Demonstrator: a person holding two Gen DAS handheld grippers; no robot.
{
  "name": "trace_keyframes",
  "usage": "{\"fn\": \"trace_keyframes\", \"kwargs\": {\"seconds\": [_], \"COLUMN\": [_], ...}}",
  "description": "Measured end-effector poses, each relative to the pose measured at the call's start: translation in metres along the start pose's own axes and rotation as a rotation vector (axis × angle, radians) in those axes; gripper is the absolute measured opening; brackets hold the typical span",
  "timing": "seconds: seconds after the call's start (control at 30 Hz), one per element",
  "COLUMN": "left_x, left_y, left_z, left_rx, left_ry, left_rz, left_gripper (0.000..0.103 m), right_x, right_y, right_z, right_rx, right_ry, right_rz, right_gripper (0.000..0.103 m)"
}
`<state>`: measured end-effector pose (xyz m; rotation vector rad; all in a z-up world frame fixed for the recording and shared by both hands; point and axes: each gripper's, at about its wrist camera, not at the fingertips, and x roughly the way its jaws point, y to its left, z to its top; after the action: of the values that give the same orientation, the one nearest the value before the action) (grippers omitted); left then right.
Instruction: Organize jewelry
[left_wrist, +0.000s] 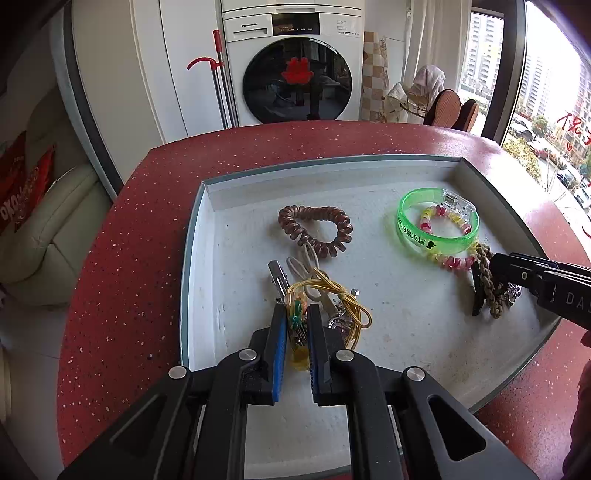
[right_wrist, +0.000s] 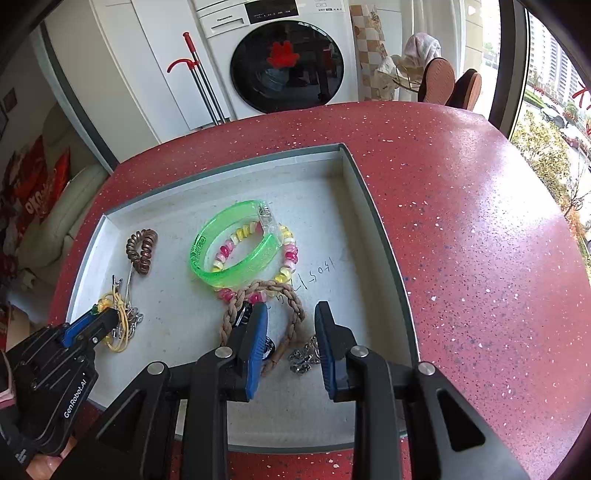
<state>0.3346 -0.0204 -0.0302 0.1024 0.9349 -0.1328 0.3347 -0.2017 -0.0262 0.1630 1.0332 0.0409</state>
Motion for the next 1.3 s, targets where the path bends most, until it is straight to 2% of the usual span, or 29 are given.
{"fn": "trace_keyframes", "kwargs": {"seconds": [0.4,0.43,0.47,0.5,0.53,0.6,0.7,0.83,0.9,0.97,1.23,1.3], "left_x": [0.004,0.004,0.005,0.004,0.001,-0.005,-0.002,0.002,0.003,0.003,-0.002,-0.003], "left_y": [-0.009,-0.009,-0.009,-0.009,-0.007,-0.007,-0.009,-0.008,-0.009,-0.009,-0.008,-0.008], "left_z": [0.007,0.007,0.008,0.009,0.009,0.010,0.012,0.011,0.009,0.007,0.006,0.005], "left_rx": [0.011,0.009,0.009,0.004,-0.007,-0.007,0.009,-0.003,0.001,0.005,-0.003,-0.006], "left_ry": [0.011,0.013,0.013,0.010,-0.015,-0.057,-0.036,-0.022,-0.018,-0.018,-0.017,-0.010], "left_rz": [0.005,0.008,0.014,0.024,0.034,0.032,0.030,0.026,0.032,0.038,0.037,0.033], "left_gripper": [0.029,0.033,0.065,0.087,0.103,0.103,0.103,0.103,0.103,0.103,0.103,0.103], "right_x": [0.007,0.009,0.011,0.012,0.013,0.015,0.017,0.015,0.010,0.005,-0.005,-0.007], "right_y": [0.004,0.004,0.004,0.004,0.004,0.007,0.012,0.010,0.008,0.007,0.009,0.011], "right_z": [0.005,0.006,0.006,0.006,0.006,0.007,0.008,0.008,0.008,0.008,0.006,0.006], "right_rx": [-0.009,-0.013,-0.014,-0.013,-0.013,-0.030,-0.064,-0.050,-0.045,-0.042,-0.051,-0.057], "right_ry": [0.019,0.023,0.026,0.029,0.025,0.015,0.013,0.011,0.001,-0.013,-0.009,-0.006], "right_rz": [-0.009,-0.012,-0.014,-0.015,-0.016,-0.019,-0.047,-0.034,-0.032,-0.031,-0.003,0.001], "right_gripper": [0.030,0.030,0.031,0.031,0.031,0.037,0.049,0.049,0.059,0.063,0.064,0.075]}}
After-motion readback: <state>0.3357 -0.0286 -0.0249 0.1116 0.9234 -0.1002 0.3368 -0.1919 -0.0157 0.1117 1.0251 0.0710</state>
